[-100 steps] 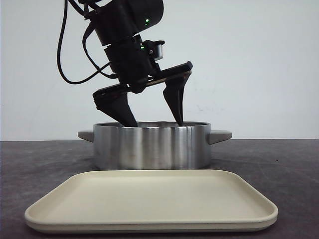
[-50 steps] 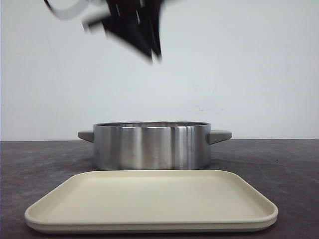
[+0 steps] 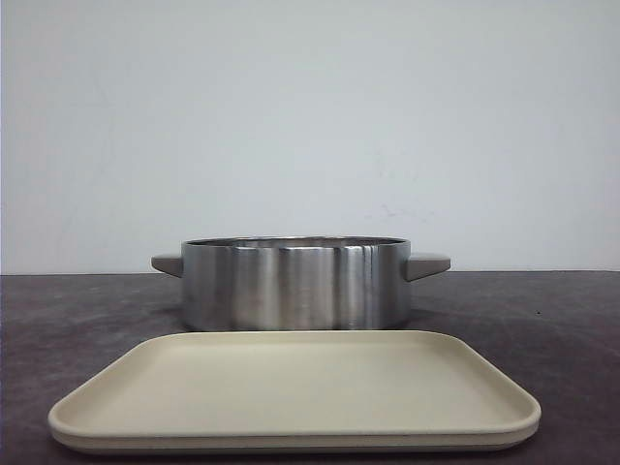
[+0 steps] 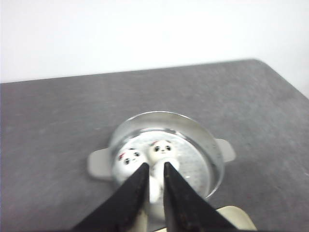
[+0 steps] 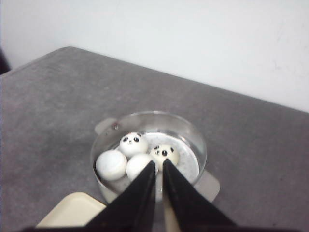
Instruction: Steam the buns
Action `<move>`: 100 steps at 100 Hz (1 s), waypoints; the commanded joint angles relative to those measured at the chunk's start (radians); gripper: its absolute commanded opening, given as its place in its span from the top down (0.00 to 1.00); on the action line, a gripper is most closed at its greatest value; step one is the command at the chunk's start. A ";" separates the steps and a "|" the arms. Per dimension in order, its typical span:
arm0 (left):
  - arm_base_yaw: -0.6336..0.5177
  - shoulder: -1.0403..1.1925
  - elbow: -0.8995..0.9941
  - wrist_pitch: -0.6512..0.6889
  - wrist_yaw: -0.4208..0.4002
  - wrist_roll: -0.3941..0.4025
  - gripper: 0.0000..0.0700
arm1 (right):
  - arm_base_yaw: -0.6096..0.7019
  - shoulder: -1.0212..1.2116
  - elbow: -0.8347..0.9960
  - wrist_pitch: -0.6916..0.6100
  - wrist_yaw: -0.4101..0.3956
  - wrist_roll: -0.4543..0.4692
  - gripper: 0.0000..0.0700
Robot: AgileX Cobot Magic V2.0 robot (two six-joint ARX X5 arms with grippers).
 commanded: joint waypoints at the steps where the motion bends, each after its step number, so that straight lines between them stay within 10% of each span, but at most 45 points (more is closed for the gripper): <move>1: -0.010 -0.085 -0.063 -0.005 -0.023 -0.044 0.99 | 0.007 -0.049 -0.073 0.076 -0.002 -0.010 0.98; 100: -0.010 -0.431 -0.245 -0.072 -0.029 -0.061 0.99 | 0.004 -0.233 -0.185 0.146 -0.001 -0.007 0.98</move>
